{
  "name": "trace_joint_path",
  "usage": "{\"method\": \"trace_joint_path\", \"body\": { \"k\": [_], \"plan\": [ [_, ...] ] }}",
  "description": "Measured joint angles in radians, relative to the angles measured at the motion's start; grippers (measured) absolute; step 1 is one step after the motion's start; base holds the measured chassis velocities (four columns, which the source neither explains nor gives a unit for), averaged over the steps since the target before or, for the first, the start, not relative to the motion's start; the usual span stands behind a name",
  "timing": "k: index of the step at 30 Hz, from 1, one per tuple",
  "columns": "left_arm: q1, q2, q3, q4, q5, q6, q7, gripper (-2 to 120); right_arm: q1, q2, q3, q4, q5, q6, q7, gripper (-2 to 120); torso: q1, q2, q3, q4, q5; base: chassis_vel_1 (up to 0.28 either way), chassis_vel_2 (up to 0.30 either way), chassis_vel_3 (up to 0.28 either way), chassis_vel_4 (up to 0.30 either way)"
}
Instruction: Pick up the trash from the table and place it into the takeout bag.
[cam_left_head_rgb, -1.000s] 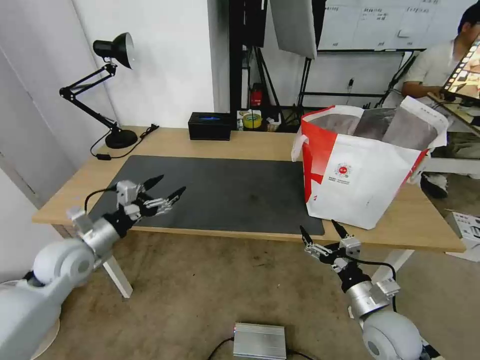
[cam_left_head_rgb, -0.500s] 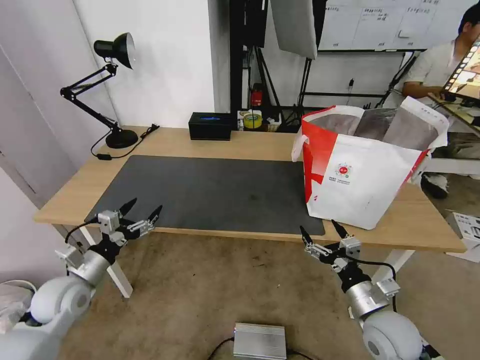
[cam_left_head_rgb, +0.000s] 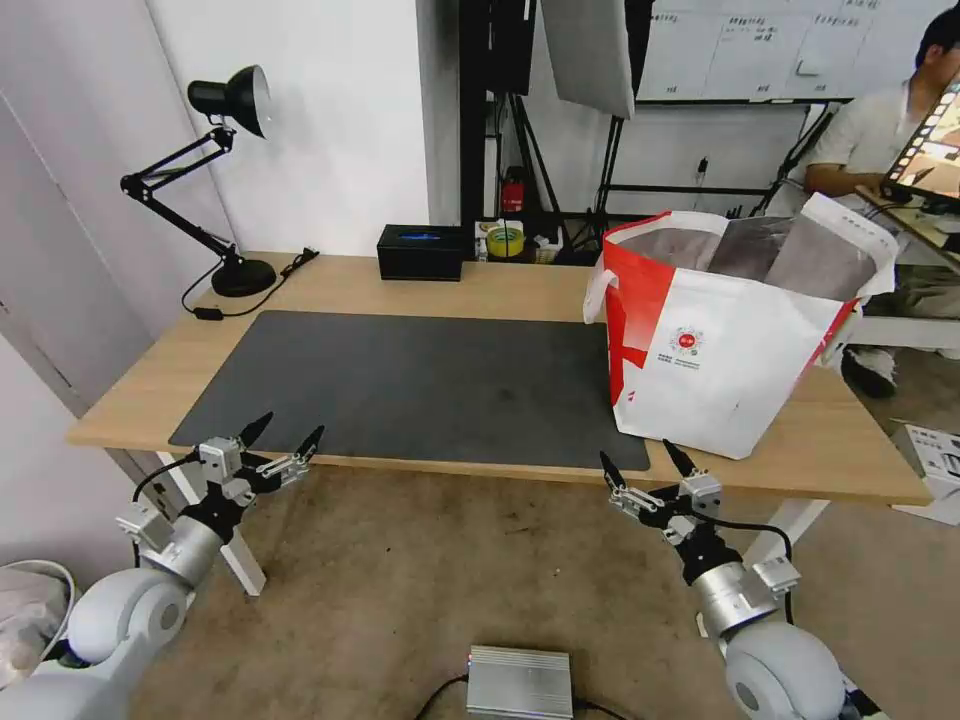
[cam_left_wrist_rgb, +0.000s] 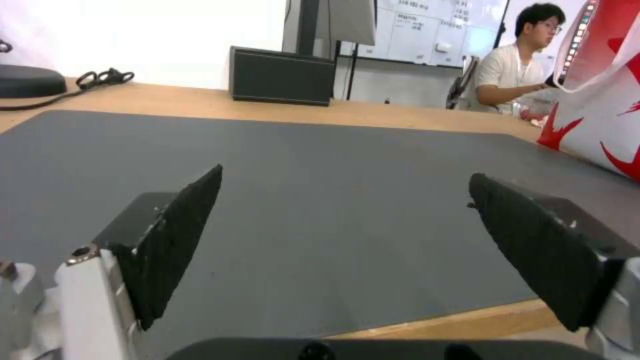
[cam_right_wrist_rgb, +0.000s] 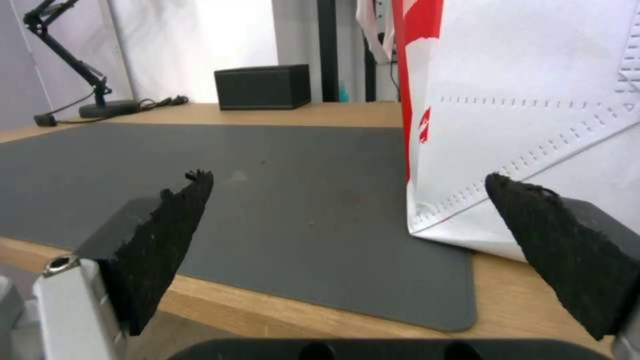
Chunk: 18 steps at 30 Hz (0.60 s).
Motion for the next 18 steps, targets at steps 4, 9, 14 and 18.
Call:
{"method": "trace_joint_path", "body": {
  "k": [4, 9, 14, 18],
  "plan": [
    [-0.001, 0.001, 0.001, 0.000, -0.001, 0.001, 0.000, 100, 0.000, 0.000, 0.000, 0.000, 0.000, 0.000, 0.000, 100, 0.000, 0.000, 0.000, 0.0000, 0.0000, 0.000, 0.000, 0.000, 0.000],
    [-0.002, 0.001, 0.001, 0.000, -0.001, 0.002, 0.000, 100, 0.000, 0.000, 0.000, 0.000, 0.000, 0.000, 0.000, 100, 0.000, 0.000, 0.000, 0.0000, 0.0000, 0.000, 0.000, 0.000, 0.000],
    [-0.002, 0.001, 0.002, 0.000, -0.002, 0.002, 0.000, 100, 0.000, 0.000, 0.000, 0.000, 0.000, 0.000, 0.000, 100, 0.000, 0.000, 0.000, 0.0000, 0.0000, 0.000, 0.000, 0.000, 0.000],
    [-0.003, 0.001, 0.002, 0.000, -0.002, 0.002, 0.001, 100, 0.000, 0.000, 0.000, 0.000, 0.000, 0.000, 0.000, 100, 0.000, 0.000, 0.000, 0.0000, 0.0000, 0.000, 0.000, 0.000, 0.000]
  ]
}}
